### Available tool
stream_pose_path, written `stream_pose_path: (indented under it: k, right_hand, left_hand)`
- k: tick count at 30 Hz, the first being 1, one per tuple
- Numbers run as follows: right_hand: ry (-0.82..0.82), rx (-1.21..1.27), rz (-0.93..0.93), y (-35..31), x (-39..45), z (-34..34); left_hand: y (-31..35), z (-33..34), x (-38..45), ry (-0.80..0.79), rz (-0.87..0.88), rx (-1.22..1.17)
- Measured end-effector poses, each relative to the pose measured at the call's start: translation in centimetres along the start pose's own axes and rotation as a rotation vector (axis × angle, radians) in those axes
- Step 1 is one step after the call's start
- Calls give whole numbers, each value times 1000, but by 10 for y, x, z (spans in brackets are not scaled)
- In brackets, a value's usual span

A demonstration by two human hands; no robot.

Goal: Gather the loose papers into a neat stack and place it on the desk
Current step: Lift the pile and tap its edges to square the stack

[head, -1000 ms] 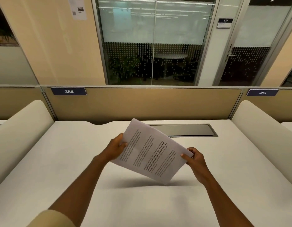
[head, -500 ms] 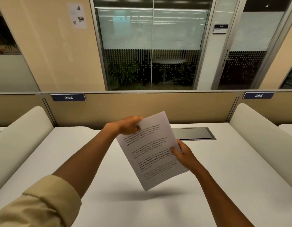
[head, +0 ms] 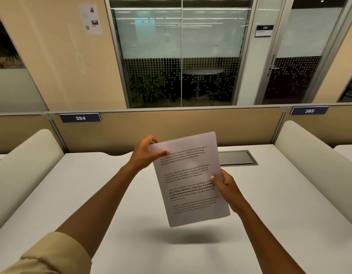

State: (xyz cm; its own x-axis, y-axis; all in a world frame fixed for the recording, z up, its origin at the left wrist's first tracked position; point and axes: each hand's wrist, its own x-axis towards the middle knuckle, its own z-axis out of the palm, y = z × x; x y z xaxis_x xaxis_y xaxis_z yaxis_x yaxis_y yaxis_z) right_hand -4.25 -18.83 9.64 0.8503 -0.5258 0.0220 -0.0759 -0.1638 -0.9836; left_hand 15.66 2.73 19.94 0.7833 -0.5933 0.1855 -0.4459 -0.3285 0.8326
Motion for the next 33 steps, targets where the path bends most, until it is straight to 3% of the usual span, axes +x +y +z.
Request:
stream_pose_path:
  k: [4,7,19,33]
  right_hand:
    - [30,69,29,7,-4,2]
    - [39,127,36,9,-6,8]
    - [47,155,49,35,-21,32]
    - [37,167,113,58,-34,39]
  left_hand:
    - [-30,33,-33,-73,-187,-458]
    - [-46,64,-57,-33,-183,-552]
    - [-62,121,-103,369,-174,-447]
    - [-90,138,-121,367,-218,-407]
